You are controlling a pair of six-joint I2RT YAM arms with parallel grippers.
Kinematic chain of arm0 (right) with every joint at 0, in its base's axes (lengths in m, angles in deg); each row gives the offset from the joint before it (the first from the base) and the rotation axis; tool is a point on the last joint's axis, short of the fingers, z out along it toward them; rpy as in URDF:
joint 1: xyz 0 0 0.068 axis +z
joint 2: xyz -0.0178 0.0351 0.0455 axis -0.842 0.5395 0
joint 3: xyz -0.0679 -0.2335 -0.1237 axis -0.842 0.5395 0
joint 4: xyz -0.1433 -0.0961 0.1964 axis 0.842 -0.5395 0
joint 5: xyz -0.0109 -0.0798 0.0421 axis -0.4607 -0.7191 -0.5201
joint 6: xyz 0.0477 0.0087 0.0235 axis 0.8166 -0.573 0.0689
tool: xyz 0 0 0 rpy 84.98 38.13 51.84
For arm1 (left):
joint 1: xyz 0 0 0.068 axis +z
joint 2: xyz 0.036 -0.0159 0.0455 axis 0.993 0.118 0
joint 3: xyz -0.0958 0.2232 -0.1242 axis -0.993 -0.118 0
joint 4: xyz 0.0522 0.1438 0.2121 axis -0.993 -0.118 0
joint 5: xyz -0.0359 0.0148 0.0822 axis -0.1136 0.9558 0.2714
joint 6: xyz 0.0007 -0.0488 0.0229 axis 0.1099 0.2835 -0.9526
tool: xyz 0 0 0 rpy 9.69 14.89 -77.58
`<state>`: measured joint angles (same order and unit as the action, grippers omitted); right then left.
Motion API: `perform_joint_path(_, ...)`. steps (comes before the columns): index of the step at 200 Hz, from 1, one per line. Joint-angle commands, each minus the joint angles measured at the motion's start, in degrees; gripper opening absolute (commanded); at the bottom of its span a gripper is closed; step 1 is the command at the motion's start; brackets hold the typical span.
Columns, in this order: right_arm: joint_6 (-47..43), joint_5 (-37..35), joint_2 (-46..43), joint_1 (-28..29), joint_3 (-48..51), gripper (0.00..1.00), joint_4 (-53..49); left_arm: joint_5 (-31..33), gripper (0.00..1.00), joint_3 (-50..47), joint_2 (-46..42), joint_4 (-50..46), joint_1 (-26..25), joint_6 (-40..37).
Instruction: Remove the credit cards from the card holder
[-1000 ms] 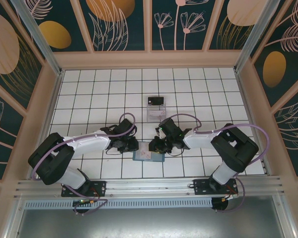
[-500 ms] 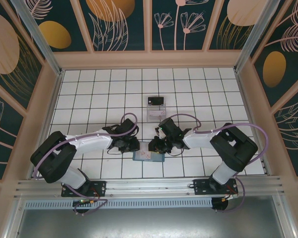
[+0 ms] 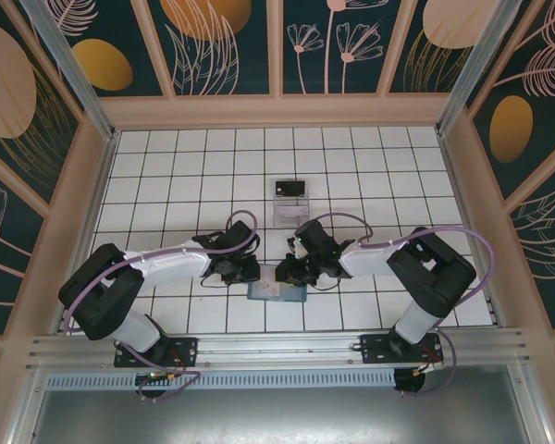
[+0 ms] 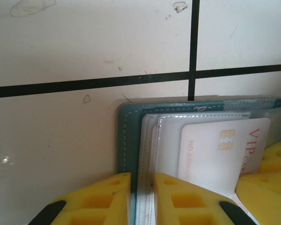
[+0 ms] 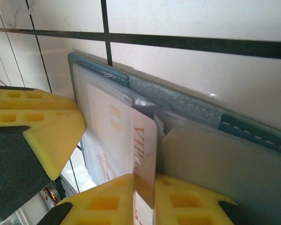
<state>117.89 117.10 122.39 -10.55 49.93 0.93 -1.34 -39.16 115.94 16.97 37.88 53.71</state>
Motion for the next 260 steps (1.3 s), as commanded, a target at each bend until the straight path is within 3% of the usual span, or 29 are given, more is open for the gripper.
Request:
perform_joint_path(1, -0.26, -1.5, 1.11, -0.22, -0.03, 0.13, -1.45, 0.75, 0.2, -1.15, 2.96, -0.29, -1.0, -0.39)
perform_joint_path(37, -1.59, -3.22, -1.72, -0.95, 0.9, 0.07, -4.67, 1.53, 0.2, -1.45, 2.5, -0.87, -1.04, -0.29)
perform_joint_path(183, -6.85, -7.82, -18.45, -7.23, 1.55, 0.04, -17.55, 1.19, 0.2, -2.92, -2.08, 0.47, -1.01, 2.51)
perform_joint_path(218, -14.04, -11.89, -19.25, -9.91, -4.09, 0.01, -22.87, 1.25, 0.22, -1.14, -3.54, 1.54, -1.04, 2.77)
perform_joint_path(260, -32.89, -18.99, -17.71, -11.68, -14.52, 0.02, -30.45, 3.47, 0.27, 1.26, -5.53, 2.16, -0.98, 3.19)
